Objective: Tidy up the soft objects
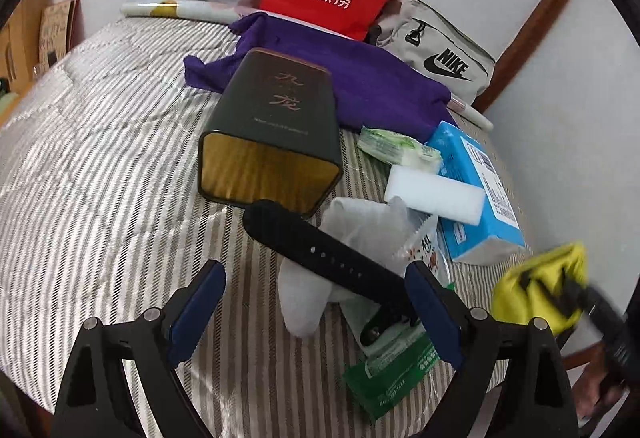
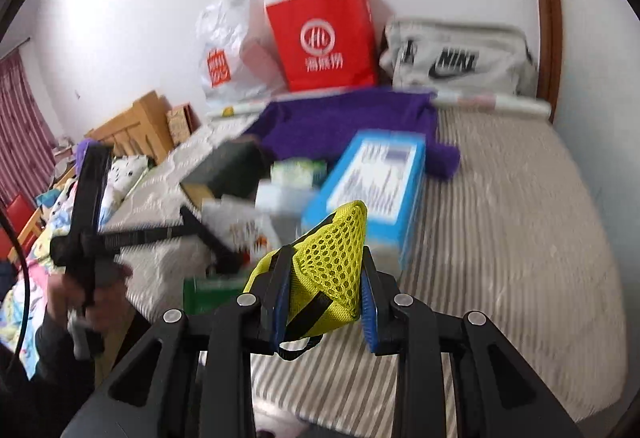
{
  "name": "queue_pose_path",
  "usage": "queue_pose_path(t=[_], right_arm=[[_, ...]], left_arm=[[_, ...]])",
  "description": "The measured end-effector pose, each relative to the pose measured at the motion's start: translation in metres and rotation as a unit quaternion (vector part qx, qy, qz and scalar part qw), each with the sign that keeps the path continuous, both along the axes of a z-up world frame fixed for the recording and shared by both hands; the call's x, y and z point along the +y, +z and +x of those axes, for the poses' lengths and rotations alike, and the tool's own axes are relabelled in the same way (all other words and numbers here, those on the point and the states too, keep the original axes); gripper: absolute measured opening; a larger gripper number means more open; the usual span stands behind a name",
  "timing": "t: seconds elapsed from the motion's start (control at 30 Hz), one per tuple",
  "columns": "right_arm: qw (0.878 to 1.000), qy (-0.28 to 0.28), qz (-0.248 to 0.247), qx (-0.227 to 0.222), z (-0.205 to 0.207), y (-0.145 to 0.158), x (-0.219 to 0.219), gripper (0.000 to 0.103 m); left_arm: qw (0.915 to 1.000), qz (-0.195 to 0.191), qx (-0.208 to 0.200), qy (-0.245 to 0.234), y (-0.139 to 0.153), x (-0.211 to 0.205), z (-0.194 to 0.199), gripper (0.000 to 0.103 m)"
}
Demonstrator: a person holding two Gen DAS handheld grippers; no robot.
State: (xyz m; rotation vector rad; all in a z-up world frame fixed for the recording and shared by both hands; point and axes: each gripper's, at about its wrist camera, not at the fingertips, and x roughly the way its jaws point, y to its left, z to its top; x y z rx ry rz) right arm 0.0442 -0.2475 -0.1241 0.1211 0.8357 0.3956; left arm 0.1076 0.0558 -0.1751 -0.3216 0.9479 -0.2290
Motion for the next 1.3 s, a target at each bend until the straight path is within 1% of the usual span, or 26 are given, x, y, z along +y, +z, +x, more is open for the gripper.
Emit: queue_pose_path(t=[0.07,0.1,0.13,0.17,0.23,0.27,0.3,0.33,0.4,0.43,0.53,0.7,0.9,1.03,1.2,1.3], right_arm=[[1.0,-0.003,0.0,0.017,0.0,-0.013,-0.003,0.03],[1.0,-0.007,0.0,0.026,0.0,-0.02,-0.005,0.03],[0.999,-0.009,0.001,0.032,0.0,-0.024,-0.007,0.03],[0.999,-0.012,0.004,0.037,0.001,-0.027,-0.009,0.03],[0.999,-0.016,0.008,0.044,0.003,-0.032,-0.013,0.03],[0.999,-0.016,0.01,0.046,0.003,-0.032,-0.014,0.03],[0.999,-0.017,0.012,0.047,0.004,-0.033,-0.015,0.03],[0.999,-0.018,0.013,0.047,0.004,-0.034,-0.015,0.03],[0.999,-0.018,0.011,0.048,0.004,-0.035,-0.015,0.03],[0.999,-0.018,0.01,0.048,0.005,-0.036,-0.014,0.03],[0.998,-0.022,0.005,0.052,0.006,-0.039,-0.014,0.03],[0.998,-0.031,0.003,0.06,0.007,-0.041,-0.018,0.03],[0.998,-0.032,-0.003,0.049,0.004,-0.032,-0.016,0.03],[0.998,-0.038,-0.006,0.046,0.004,-0.027,-0.016,0.03],[0.998,-0.049,-0.011,0.046,0.005,-0.024,-0.02,0.03],[0.998,-0.049,-0.013,0.049,0.007,-0.025,-0.019,0.03]], left_arm=[[0.9999,-0.014,0.001,-0.002,-0.004,-0.002,0.005,0.09],[0.9998,-0.018,-0.002,-0.002,-0.004,-0.002,0.007,0.088],[0.9997,-0.023,-0.007,-0.001,-0.004,-0.001,0.007,0.078],[0.9995,-0.029,-0.013,-0.001,-0.003,-0.002,0.008,0.074],[0.9992,-0.034,-0.023,-0.002,0.001,-0.002,0.01,0.056],[0.999,-0.034,-0.029,-0.003,0.003,-0.001,0.009,0.052],[0.9989,-0.03,-0.036,-0.001,0.005,-0.001,0.008,0.043],[0.9989,-0.028,-0.037,-0.001,0.007,-0.001,0.008,0.032],[0.9986,-0.034,-0.04,-0.003,0.008,0.002,0.008,0.024],[0.9982,-0.04,-0.043,-0.007,0.009,0.003,0.006,0.018],[0.9976,-0.046,-0.05,-0.015,0.012,0.003,0.003,0.009],[0.9961,-0.058,-0.063,-0.019,0.023,0.01,-0.006,0.005],[0.9946,-0.057,-0.086,0.006,0.045,0.028,-0.018,0.004],[0.9929,-0.076,-0.091,0.01,0.055,0.036,-0.02,0.004],[0.9921,-0.063,-0.108,0.014,0.073,0.041,-0.029,0.004],[0.9927,-0.055,-0.105,0.018,0.08,0.047,-0.035,0.004]])
